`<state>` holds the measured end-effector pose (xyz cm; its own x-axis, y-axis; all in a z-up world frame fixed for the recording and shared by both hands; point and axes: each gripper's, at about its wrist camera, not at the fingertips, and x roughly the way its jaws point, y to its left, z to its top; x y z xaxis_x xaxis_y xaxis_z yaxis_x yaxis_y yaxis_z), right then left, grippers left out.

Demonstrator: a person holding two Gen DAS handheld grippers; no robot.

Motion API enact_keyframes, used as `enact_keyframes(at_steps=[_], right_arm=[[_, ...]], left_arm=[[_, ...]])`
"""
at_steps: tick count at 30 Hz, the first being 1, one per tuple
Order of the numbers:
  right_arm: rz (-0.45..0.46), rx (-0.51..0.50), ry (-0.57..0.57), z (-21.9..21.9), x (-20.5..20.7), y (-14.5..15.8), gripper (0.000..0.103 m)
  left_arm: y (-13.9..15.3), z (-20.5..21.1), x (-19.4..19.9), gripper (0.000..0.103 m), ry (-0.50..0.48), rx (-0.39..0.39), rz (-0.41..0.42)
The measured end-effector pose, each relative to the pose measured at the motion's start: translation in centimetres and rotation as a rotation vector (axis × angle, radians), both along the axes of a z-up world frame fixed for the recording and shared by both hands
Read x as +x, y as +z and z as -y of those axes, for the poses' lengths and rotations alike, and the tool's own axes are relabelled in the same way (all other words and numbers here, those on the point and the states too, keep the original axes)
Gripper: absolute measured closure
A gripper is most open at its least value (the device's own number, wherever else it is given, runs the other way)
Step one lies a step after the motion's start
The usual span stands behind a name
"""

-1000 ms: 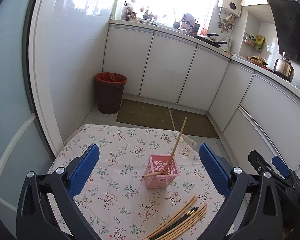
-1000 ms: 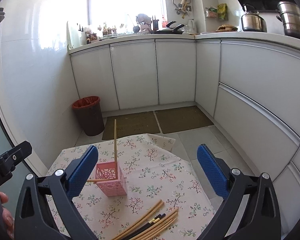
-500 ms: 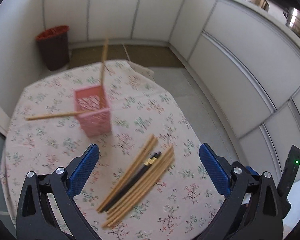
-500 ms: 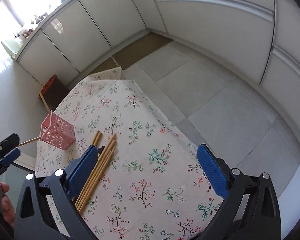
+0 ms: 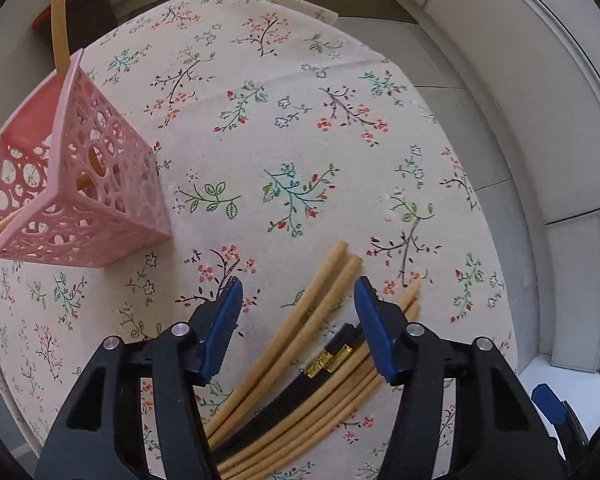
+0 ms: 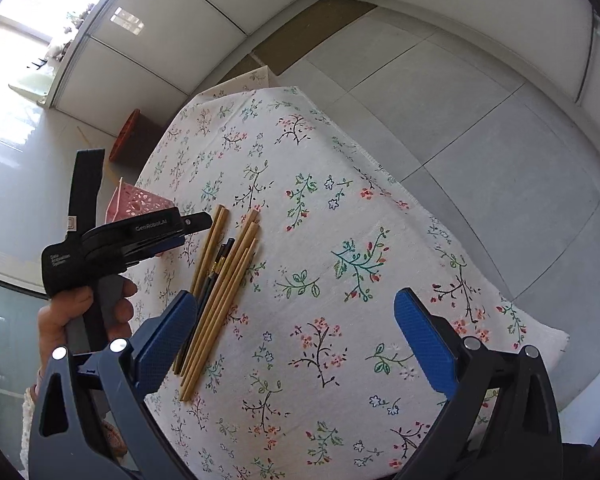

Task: Organize utensils
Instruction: 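Move both grippers back to the bundle and grasp a chopstick with the left gripper, then grasp a chopstick with the right gripper while the left gripper lifts its chopstick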

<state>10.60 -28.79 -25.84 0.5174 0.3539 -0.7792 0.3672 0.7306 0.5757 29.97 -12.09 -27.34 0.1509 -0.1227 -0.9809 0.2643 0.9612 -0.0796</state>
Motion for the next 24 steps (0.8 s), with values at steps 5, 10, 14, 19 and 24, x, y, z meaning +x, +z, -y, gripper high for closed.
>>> enact_keyframes(at_steps=[5,10,14,19,24], right_arm=[[-0.028,0.029,-0.014,0.5,0.0,-0.7,0.007],[-0.032,0.025,-0.020,0.6,0.0,-0.7,0.007],[-0.030,-0.011,-0.008,0.2,0.1,-0.4,0.007],[-0.046,-0.035,-0.029,0.1,0.6,0.0,0.007],[-0.004,-0.060,0.007,-1.8,4.4,1.8,0.012]], left_arm=[[-1.1,-0.2,0.8,0.059,-0.002,0.005,0.005],[-2.0,0.2,1.0,0.074,-0.044,0.058,0.030],[-2.0,0.5,0.1,0.090,-0.082,0.073,0.052],[-0.8,-0.9,-2.4,0.094,-0.096,0.092,0.138],[4.9,-4.3,-5.5,0.095,-0.089,0.018,0.242]])
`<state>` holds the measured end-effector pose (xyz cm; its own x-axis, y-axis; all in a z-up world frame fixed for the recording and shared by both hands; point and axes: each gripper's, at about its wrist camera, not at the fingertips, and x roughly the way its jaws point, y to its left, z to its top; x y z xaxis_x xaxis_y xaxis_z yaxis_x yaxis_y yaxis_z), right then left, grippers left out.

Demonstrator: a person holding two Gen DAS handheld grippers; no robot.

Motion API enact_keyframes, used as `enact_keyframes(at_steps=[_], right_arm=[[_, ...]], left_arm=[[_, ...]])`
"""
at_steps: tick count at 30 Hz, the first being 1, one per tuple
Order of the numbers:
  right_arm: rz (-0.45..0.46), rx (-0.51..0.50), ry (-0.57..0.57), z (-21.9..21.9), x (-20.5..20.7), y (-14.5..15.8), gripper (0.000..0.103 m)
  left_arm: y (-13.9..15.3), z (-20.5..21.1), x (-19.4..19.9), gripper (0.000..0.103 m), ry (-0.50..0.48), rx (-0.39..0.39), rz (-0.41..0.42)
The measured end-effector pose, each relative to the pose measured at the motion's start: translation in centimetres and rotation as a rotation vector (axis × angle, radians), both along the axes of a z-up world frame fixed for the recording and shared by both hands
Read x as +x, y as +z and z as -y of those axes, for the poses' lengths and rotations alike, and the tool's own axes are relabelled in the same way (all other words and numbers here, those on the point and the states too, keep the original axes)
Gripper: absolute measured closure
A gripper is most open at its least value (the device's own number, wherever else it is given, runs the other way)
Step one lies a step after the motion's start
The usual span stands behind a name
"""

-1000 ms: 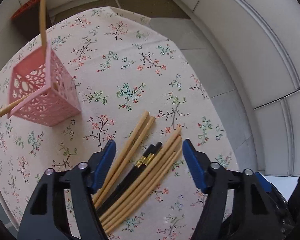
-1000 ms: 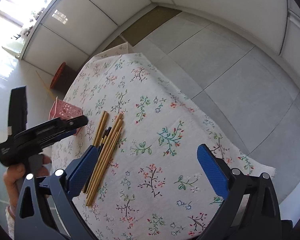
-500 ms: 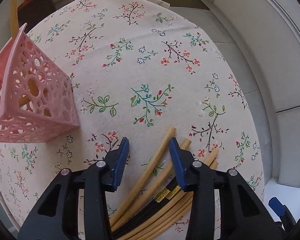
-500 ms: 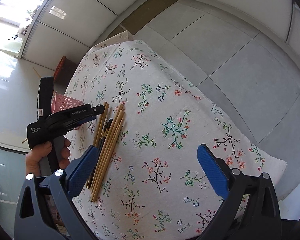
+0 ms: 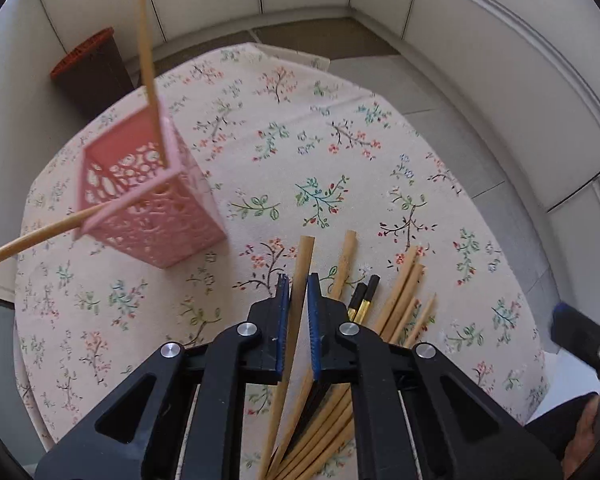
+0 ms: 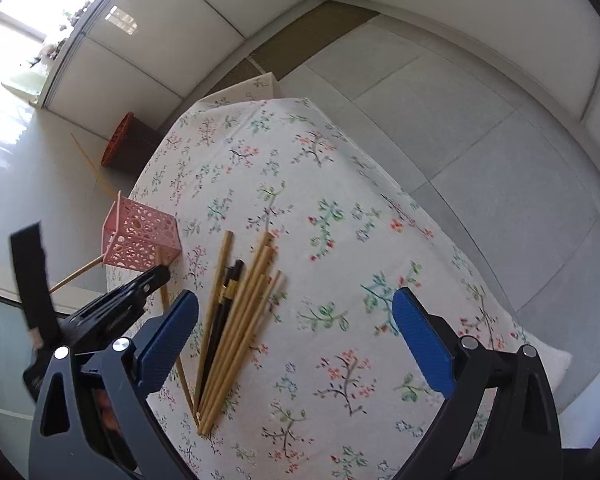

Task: Organize utensils
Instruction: 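Grasp a chopstick with the right gripper while the left gripper lifts its chopstick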

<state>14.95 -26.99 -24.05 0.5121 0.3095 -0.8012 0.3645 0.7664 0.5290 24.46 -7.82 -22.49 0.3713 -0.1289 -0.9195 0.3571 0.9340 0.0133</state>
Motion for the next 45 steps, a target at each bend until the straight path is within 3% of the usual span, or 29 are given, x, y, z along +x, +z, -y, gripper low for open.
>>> enact_keyframes(at_steps=[1,3,5,9,19,22,23,24,26,29,33,45], right_arm=[[-0.001,-0.011,0.030,-0.8,1.2,0.3,0.016],[-0.026,0.001,0.088,-2.4,3.8,0.3,0.034],[-0.056,0.007,0.104,-3.7,5.8,-0.2,0.042],[-0.093,-0.083,0.122,-6.7,9.1,-1.1,0.051],[-0.237,-0.250,0.139,-11.2,13.9,-4.1,0.054],[-0.288,-0.218,0.130,-11.9,14.4,-5.7,0.062],[-0.263,-0.237,0.110,-12.1,14.3,-5.6,0.069],[-0.257,-0.233,0.117,-12.3,14.4,-5.7,0.087],[-0.243,-0.213,0.112,-12.3,14.2,-5.9,0.091],[-0.210,-0.120,0.090,-11.4,13.4,-5.9,0.092],[-0.090,-0.055,0.081,-10.2,11.3,-3.2,0.093],[0.261,-0.037,0.132,-10.7,0.6,10.6,0.095]], left_arm=[[1.3,-0.7,-0.9,0.095,0.001,-0.018,0.021],[3.6,-1.4,-2.7,0.095,0.007,-0.054,0.053],[5.8,-3.2,-4.3,0.095,0.023,-0.090,0.097],[8.8,-5.5,-7.5,0.095,0.050,-0.156,0.167],[12.9,-9.3,-10.4,0.096,0.060,-0.293,0.239],[13.5,-9.7,-10.7,0.096,0.054,-0.299,0.254],[13.6,-9.9,-10.7,0.096,0.053,-0.303,0.257],[13.7,-10.1,-10.9,0.096,0.054,-0.304,0.262],[14.2,-10.3,-11.2,0.096,0.052,-0.303,0.273],[14.8,-10.5,-11.8,0.096,0.045,-0.307,0.288],[16.2,-10.8,-13.1,0.096,0.041,-0.311,0.329],[18.4,-11.1,-15.2,0.096,0.067,-0.309,0.392]])
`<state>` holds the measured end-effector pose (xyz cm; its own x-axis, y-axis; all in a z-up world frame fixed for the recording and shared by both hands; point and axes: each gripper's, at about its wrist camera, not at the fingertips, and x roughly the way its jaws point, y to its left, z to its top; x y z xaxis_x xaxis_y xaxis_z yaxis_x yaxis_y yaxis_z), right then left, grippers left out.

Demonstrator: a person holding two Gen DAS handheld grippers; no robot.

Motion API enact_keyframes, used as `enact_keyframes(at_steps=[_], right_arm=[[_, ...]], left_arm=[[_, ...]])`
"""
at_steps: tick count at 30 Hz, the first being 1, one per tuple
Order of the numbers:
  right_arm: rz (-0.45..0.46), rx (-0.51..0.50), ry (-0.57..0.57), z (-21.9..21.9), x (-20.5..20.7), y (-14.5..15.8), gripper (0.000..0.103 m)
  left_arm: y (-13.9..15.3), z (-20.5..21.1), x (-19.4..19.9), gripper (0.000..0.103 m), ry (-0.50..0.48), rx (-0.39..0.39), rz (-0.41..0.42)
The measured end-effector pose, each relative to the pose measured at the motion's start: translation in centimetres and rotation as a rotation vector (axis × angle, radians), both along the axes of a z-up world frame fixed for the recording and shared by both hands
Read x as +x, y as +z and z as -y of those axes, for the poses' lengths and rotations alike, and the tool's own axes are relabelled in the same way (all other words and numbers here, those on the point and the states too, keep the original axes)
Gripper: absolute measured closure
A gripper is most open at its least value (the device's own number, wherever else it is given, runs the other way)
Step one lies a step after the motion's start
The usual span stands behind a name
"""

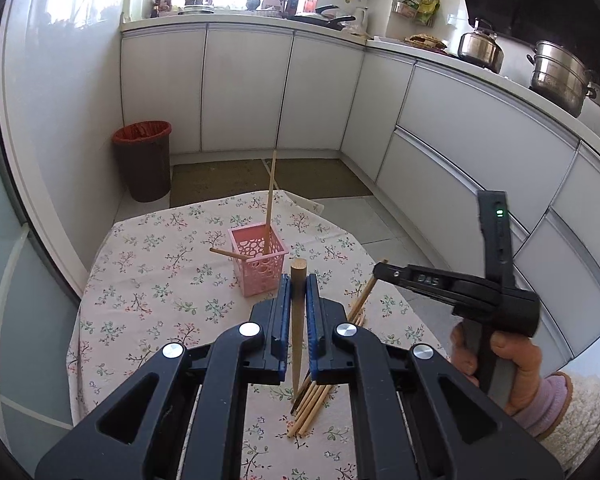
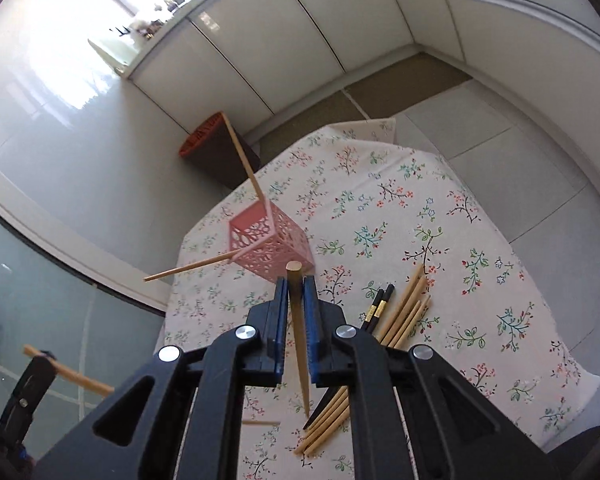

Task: Organize utensils
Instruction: 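Grasp a chopstick with the right gripper while the left gripper lifts its chopstick, then lower both chopsticks into the pink cup and open both grippers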

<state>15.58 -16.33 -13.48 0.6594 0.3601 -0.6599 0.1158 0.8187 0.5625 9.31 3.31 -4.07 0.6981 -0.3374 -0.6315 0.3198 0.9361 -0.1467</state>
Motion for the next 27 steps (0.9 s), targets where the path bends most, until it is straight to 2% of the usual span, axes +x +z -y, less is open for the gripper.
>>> enact_keyframes(at_steps=[5,13,20,27], right_arm=[[0.119,-0.020,-0.006,0.8,-3.9,4.9,0.095],[0.246,-0.039,-0.031,2.1,-5.9,11.1,0.095],[0.311,-0.045,-0.052,3.6,-5.5,14.7,0.095],[0.393,-0.049,-0.068,4.0,-3.0,18.2,0.095]], left_arm=[[0.3,-0.8,-0.4,0.096,0.038,-0.027,0.008],[2.1,-1.1,-0.4,0.096,0.101,-0.042,0.067],[3.8,-0.4,0.9,0.096,0.118,-0.031,0.099],[6.6,0.6,4.0,0.097,0.143,-0.024,0.159]])
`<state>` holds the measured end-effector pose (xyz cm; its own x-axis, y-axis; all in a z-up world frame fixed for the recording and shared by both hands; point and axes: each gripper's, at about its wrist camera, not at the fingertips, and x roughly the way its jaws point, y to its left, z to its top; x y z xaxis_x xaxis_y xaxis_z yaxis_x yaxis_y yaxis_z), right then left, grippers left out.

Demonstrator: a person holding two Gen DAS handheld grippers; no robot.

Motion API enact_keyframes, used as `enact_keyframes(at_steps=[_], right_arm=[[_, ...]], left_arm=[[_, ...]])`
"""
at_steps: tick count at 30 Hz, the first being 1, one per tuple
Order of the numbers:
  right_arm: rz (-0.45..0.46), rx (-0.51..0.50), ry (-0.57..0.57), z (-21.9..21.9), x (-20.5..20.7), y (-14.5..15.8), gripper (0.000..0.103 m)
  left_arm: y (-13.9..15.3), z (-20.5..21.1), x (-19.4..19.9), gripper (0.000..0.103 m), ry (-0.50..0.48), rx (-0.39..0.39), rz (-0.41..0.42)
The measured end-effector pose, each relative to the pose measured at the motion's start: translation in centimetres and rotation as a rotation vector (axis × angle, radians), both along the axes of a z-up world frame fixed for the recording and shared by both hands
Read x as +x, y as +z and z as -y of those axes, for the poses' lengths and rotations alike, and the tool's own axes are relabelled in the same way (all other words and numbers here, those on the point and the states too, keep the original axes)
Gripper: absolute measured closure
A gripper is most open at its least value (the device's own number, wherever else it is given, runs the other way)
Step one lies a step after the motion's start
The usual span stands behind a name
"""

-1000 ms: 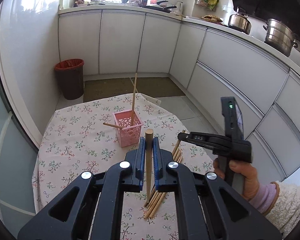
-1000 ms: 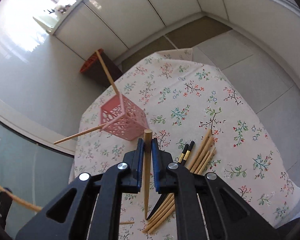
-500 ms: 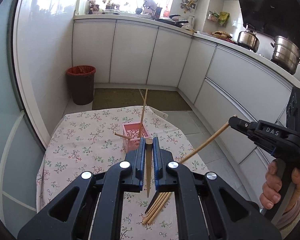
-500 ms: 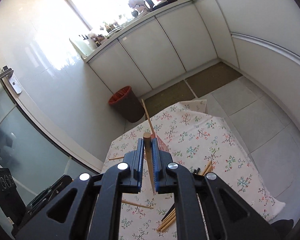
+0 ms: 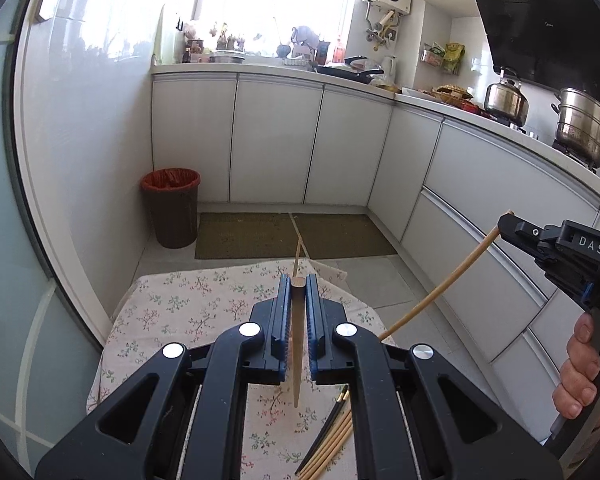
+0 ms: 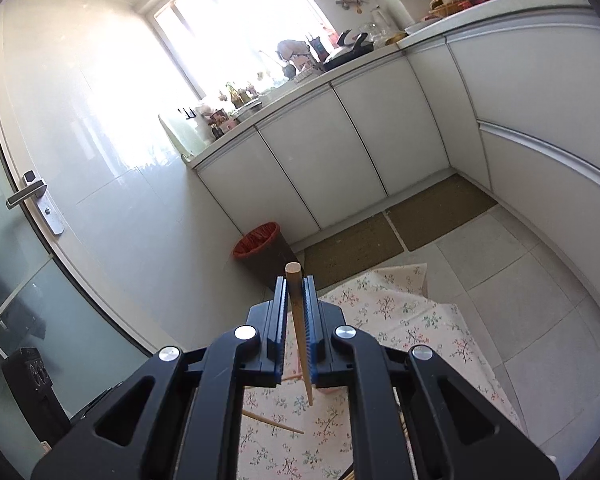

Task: Organize utensils
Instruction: 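Lower both chopsticks into the pink cup and open both grippers, then withdraw both grippers from the cup and move the right gripper toward the bundle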

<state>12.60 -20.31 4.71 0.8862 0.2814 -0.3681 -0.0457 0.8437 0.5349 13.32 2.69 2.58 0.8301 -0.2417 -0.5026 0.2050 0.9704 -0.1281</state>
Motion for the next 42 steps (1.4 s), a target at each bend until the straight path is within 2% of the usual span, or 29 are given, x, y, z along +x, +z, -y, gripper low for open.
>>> enact_keyframes(at_steps=[4,8,13,17,19,20,21,32,35,37,38,39,42], right_arm=[[0.051,-0.019,-0.014,-0.6,2.5,1.0,0.095],[0.065,-0.053,-0.015,-1.9,5.8,0.8,0.095],[0.043,-0.072,0.003,-3.5,9.9,-1.6,0.095],[0.018,-0.080,0.028,-4.4,12.2,-4.4,0.095],[-0.003,-0.083,0.043,-4.9,13.1,-5.8,0.095],[-0.012,-0.086,0.048,-5.2,13.3,-6.4,0.095],[-0.019,-0.090,0.054,-5.5,13.6,-7.0,0.095],[-0.071,-0.153,0.094,-8.1,15.2,-10.9,0.095],[-0.106,-0.184,0.113,-8.9,15.7,-12.3,0.091],[-0.127,-0.217,0.085,-8.9,15.6,-12.9,0.074],[-0.128,-0.224,0.065,-8.6,15.2,-13.0,0.061],[-0.130,-0.230,0.044,-8.3,15.0,-12.9,0.057],[-0.133,-0.253,0.013,-7.5,14.0,-12.0,0.057]], left_arm=[[1.3,0.5,2.8,0.096,0.025,-0.010,0.030],[1.2,0.9,6.0,0.096,0.057,-0.014,0.040],[-0.8,1.1,9.7,0.096,0.096,-0.023,0.030],[-3.6,1.3,12.1,0.095,0.118,0.000,-0.008],[-5.1,1.3,12.7,0.084,0.117,0.009,-0.041],[-5.6,1.2,12.6,0.072,0.122,0.011,-0.043],[-5.8,0.9,12.5,0.065,0.130,0.009,-0.035],[-3.6,-2.9,10.5,0.056,0.199,-0.052,0.027],[-3.5,-3.1,10.6,0.050,0.210,-0.057,0.015],[-3.5,-2.9,10.9,0.050,0.210,-0.045,-0.003],[-3.6,-2.8,10.9,0.050,0.213,-0.033,-0.014],[-3.5,-2.6,10.9,0.050,0.216,-0.027,-0.020],[-3.4,-2.5,10.6,0.047,0.217,-0.017,-0.035]])
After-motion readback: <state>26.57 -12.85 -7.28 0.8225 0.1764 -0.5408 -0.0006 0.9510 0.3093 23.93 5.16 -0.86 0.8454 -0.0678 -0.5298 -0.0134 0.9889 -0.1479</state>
